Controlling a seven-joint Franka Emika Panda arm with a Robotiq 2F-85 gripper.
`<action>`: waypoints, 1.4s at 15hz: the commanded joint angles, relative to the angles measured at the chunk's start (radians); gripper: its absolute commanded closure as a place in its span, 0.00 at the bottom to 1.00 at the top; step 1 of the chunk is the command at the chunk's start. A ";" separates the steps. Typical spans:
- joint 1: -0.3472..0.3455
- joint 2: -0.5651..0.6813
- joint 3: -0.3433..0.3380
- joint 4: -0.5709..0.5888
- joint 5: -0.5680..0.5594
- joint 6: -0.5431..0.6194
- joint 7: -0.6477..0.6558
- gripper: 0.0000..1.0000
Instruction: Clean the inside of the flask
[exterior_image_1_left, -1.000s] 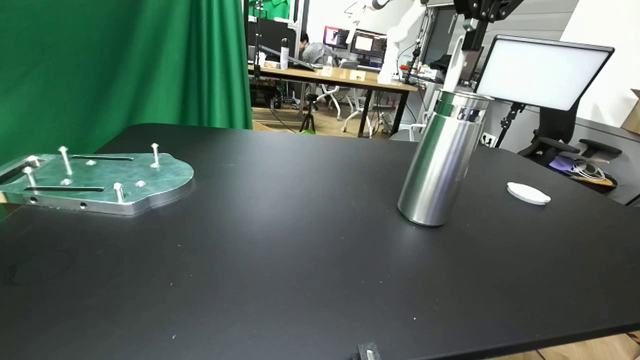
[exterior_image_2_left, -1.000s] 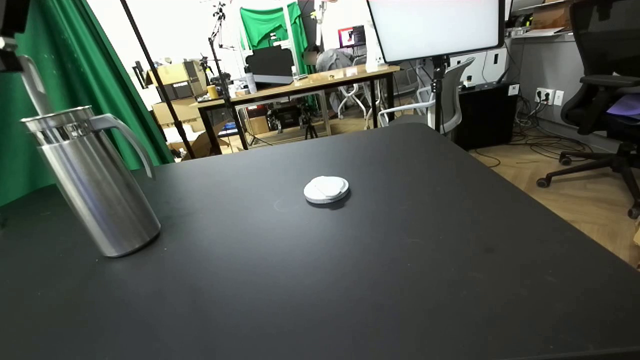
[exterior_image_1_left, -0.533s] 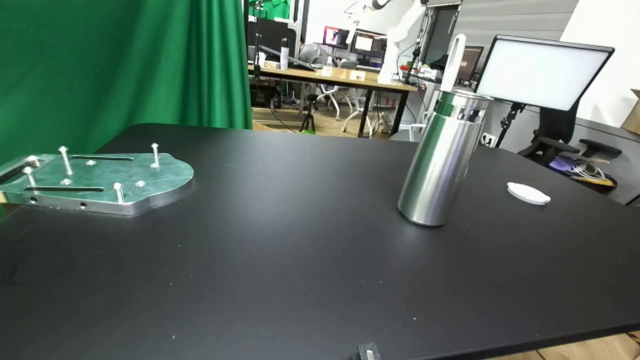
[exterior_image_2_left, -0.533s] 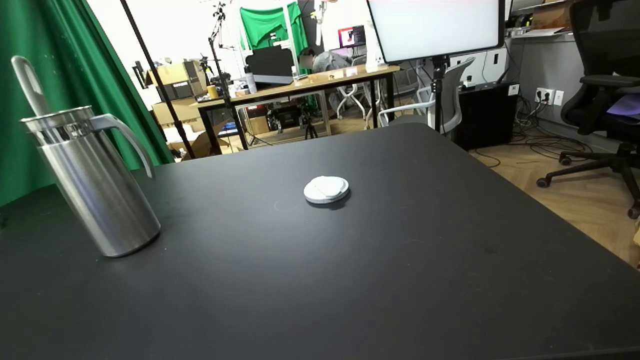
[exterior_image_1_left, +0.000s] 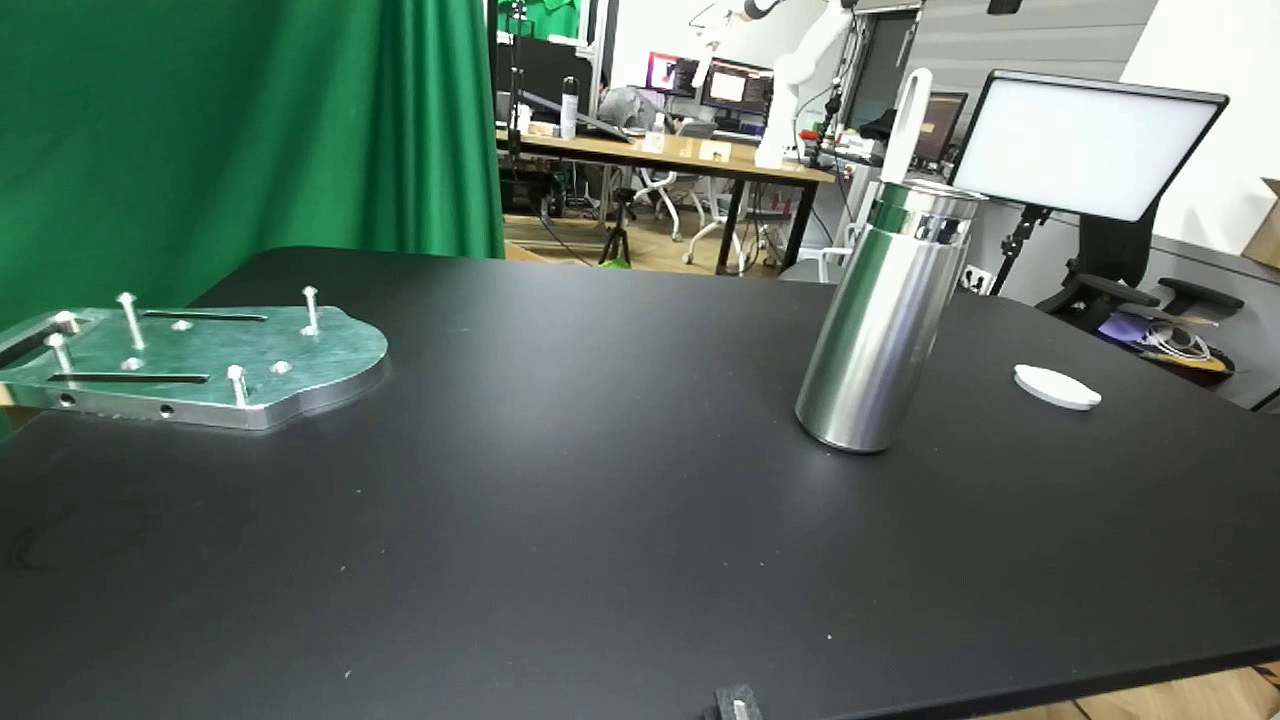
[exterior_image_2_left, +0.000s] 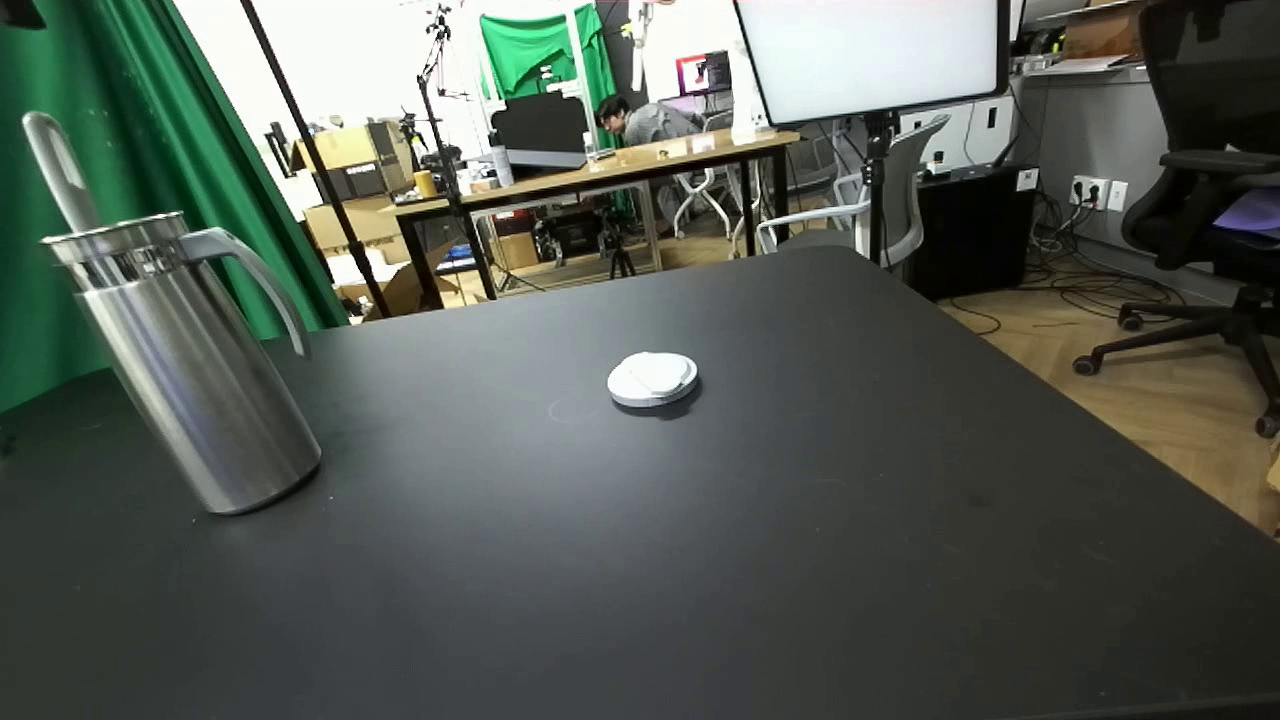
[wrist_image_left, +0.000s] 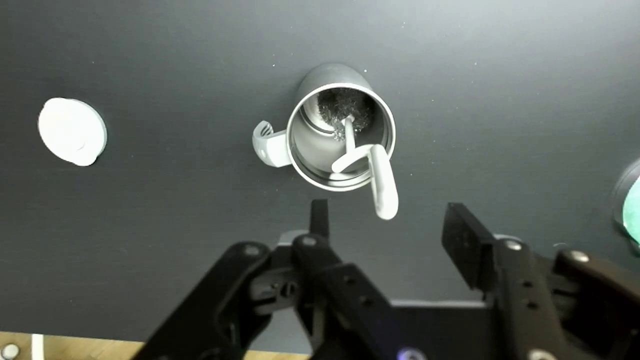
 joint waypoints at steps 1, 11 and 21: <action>-0.002 0.058 -0.001 -0.004 -0.020 0.039 0.010 0.07; 0.005 0.159 0.004 -0.012 -0.023 0.060 0.018 0.68; 0.008 0.095 0.001 0.020 0.009 0.020 -0.006 0.96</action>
